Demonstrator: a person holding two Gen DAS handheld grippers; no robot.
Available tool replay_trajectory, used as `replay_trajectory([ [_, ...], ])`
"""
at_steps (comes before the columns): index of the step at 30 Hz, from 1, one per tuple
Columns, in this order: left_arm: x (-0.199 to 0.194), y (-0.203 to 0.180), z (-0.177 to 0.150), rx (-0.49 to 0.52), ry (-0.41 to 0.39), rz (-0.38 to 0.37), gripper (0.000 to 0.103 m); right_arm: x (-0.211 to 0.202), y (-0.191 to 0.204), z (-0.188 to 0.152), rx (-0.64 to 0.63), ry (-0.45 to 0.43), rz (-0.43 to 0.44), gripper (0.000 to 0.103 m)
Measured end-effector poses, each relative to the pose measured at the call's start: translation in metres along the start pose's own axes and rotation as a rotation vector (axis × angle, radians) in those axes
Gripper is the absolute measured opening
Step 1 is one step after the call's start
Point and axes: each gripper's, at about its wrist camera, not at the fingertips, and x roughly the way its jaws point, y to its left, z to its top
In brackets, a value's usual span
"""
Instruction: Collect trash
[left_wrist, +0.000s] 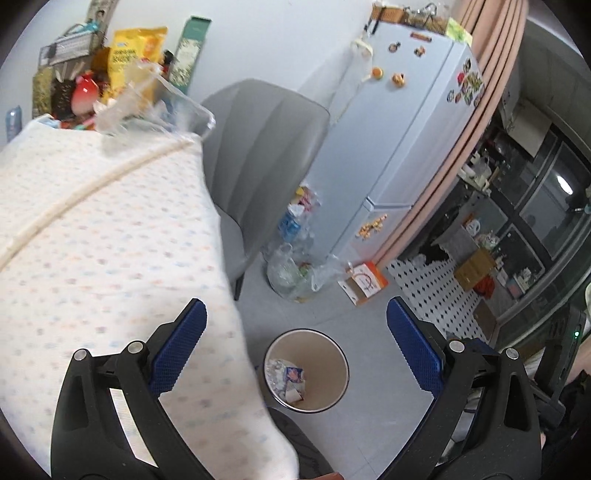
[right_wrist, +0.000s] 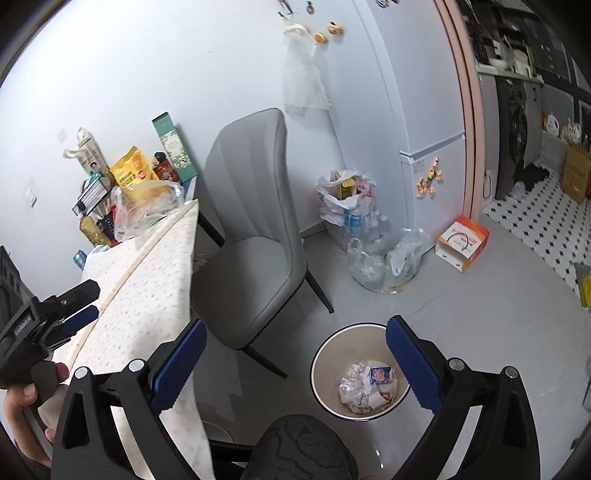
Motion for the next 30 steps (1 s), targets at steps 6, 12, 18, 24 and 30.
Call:
replay_trajectory([
  [6, -0.039, 0.024, 0.002, -0.014, -0.054, 0.033, 0.097, -0.018, 0.030, -0.001, -0.044, -0.024, 0.013, 0.095],
  [12, -0.078, 0.037, -0.005, -0.005, -0.110, 0.064, 0.097, -0.039, 0.056, -0.007, -0.110, -0.057, 0.031, 0.095],
  [18, -0.113, 0.041, -0.017, 0.010, -0.150, 0.086, 0.097, -0.056, 0.077, -0.014, -0.167, -0.080, 0.037, 0.095],
  [24, -0.143, 0.043, -0.029, 0.029, -0.201, 0.148, 0.097, -0.074, 0.095, -0.019, -0.214, -0.100, 0.071, 0.095],
  [30, -0.176, 0.052, -0.039, 0.012, -0.249, 0.173, 0.097, -0.089, 0.111, -0.028, -0.246, -0.112, 0.100, 0.095],
])
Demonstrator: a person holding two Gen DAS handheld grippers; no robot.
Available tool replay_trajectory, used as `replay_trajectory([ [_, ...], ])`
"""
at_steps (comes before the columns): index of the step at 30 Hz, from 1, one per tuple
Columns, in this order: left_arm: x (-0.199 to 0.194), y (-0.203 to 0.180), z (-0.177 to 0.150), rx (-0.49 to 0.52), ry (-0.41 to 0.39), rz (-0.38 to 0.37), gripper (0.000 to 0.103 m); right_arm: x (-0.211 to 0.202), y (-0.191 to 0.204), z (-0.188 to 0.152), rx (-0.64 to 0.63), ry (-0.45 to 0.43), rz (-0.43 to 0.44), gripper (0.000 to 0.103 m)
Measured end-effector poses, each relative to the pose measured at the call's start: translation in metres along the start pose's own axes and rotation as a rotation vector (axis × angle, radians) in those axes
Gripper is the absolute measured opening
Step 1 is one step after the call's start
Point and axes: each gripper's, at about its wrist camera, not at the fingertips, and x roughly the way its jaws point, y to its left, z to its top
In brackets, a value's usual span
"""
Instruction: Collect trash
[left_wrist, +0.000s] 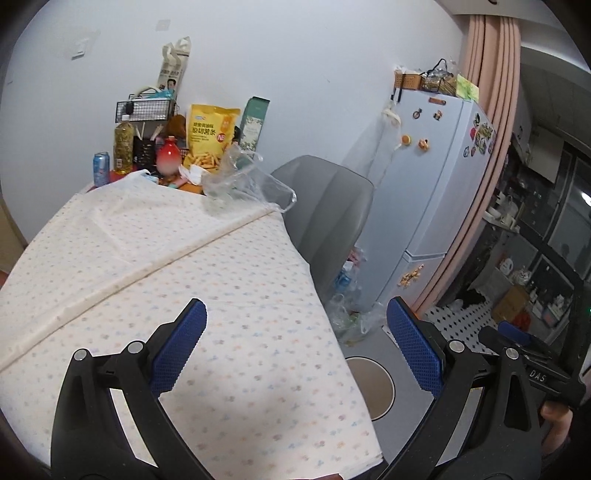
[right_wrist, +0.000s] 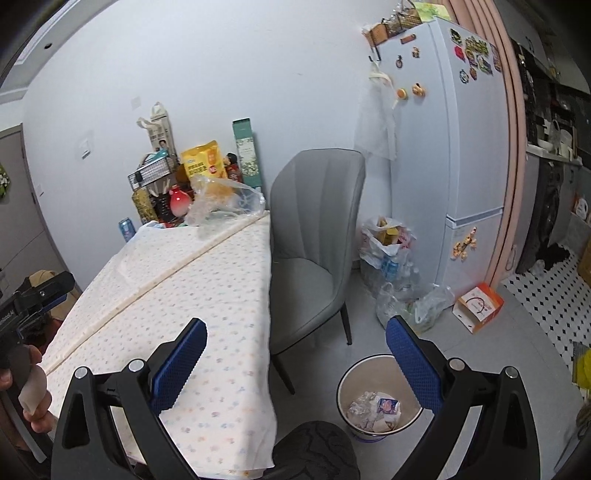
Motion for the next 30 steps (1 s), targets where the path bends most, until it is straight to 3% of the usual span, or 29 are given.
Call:
replay_trajectory([
  [12, -0.037, 0.007, -0.005, 0.013, -0.057, 0.047, 0.097, -0.016, 0.015, -0.005, -0.047, 0.001, 0.056, 0.095],
  [30, -0.036, 0.004, -0.013, -0.015, -0.015, 0.042, 0.097, -0.014, 0.019, -0.018, -0.070, 0.039, 0.112, 0.095],
])
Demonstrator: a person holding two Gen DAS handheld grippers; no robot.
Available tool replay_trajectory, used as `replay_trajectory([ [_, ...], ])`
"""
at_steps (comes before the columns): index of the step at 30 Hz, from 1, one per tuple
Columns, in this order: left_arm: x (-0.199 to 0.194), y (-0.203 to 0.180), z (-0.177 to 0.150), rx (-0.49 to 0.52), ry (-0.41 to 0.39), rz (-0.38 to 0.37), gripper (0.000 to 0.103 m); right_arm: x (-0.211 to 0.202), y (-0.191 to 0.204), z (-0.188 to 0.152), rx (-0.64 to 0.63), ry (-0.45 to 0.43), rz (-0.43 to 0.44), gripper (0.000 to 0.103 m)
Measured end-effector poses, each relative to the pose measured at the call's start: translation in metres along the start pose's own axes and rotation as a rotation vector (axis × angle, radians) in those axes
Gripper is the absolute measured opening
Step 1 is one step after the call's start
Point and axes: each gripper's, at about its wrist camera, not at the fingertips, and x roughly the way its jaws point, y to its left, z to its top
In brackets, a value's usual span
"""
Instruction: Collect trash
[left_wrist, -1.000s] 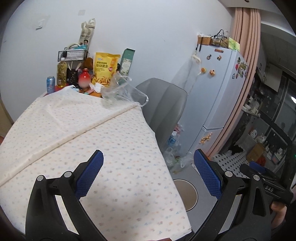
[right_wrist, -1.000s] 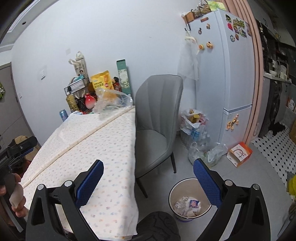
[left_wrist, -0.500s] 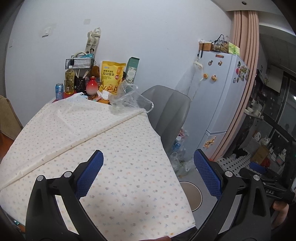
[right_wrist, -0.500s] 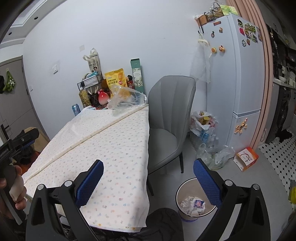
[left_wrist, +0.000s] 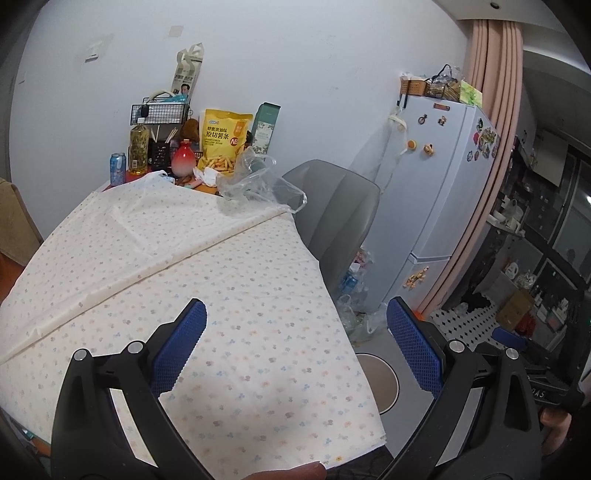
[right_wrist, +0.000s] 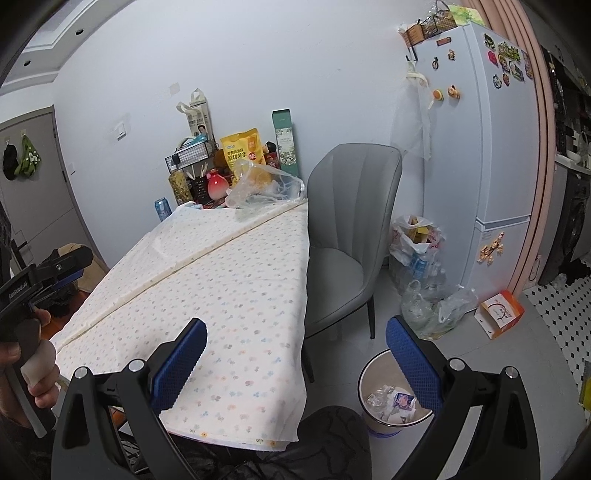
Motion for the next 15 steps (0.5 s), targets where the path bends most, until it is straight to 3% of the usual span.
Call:
replay_trajectory([
  [15, 0.0036, -0.0029, 0.0012, 0.015, 0.012, 0.053, 0.097, 0.0079, -0.0031, -0.0056, 0.010, 0.022, 0.026, 0.095],
])
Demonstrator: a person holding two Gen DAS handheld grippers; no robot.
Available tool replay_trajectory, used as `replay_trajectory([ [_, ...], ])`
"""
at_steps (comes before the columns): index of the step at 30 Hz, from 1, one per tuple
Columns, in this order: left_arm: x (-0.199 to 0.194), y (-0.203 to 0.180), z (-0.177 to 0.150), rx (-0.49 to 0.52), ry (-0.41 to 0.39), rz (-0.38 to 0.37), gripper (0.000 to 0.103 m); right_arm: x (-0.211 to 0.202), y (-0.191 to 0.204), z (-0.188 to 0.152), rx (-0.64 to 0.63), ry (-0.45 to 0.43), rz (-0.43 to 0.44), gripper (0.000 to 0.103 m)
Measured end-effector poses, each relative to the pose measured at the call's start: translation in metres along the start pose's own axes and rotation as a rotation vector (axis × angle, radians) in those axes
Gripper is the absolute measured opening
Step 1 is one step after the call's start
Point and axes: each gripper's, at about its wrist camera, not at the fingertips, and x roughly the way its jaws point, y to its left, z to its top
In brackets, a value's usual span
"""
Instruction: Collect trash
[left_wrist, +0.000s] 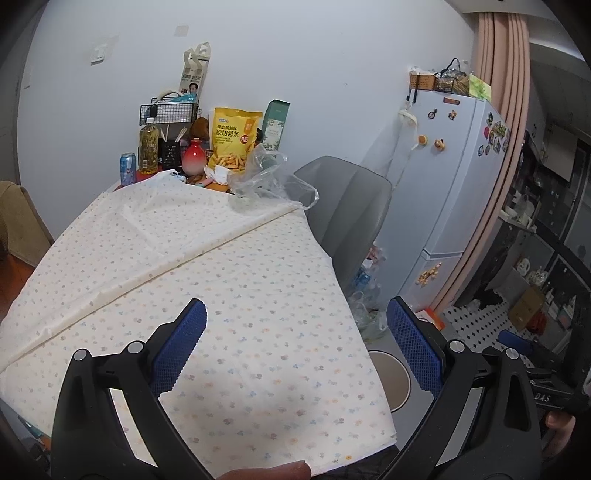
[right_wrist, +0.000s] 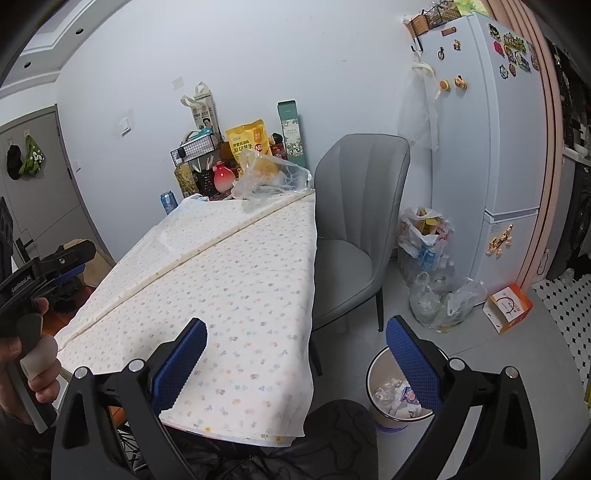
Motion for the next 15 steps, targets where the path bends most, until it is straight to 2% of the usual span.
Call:
replay_trajectory([
  [15, 0.0004, -0.0036, 0.0009, 0.015, 0.006, -0.007, 0.097, -0.0028, -0.0006, 0.0002, -0.003, -0.002, 0.005, 0.095],
])
